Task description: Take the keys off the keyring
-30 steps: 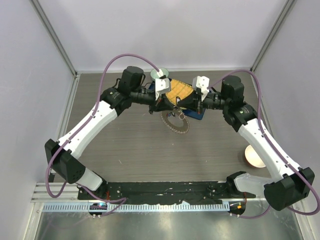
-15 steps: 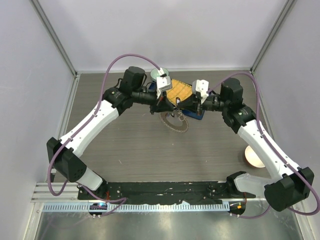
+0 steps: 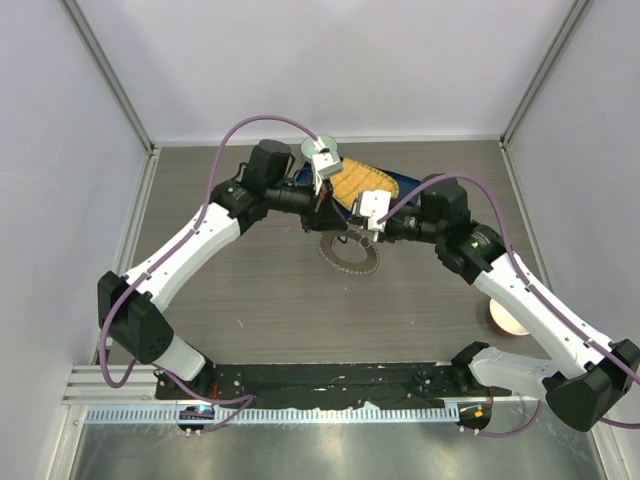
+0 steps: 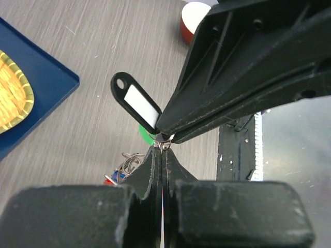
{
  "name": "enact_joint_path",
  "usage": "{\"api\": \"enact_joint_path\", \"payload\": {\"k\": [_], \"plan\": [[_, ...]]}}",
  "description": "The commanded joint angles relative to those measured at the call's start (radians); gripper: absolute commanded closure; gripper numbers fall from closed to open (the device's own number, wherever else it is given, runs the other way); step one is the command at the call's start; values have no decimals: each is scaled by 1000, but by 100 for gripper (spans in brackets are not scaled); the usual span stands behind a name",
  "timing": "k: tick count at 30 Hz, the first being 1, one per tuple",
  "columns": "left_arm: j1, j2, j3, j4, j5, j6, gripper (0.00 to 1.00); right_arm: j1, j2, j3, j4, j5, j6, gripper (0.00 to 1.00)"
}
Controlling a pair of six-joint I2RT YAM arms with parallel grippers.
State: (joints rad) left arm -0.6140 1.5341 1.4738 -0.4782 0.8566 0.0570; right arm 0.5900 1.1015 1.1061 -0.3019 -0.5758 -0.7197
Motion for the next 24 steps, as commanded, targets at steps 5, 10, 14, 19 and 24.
{"api": "enact_joint_path", "payload": {"k": [5, 10, 14, 19, 24], "plan": [[-43, -75, -90, 386, 47, -269, 98, 120, -38, -32, 129, 131, -66, 99], [-38, -121, -118, 273, 32, -174, 58, 120, -51, -51, 119, 122, -138, 99], [-10, -169, -124, 162, 32, -77, 53, 120, -45, -31, 90, 84, -210, 99], [59, -233, -121, 53, 146, -7, 52, 120, -17, 11, 50, 79, -264, 99], [99, -284, -130, -8, 138, 29, 53, 119, -15, 58, 17, 54, -297, 99]]}}
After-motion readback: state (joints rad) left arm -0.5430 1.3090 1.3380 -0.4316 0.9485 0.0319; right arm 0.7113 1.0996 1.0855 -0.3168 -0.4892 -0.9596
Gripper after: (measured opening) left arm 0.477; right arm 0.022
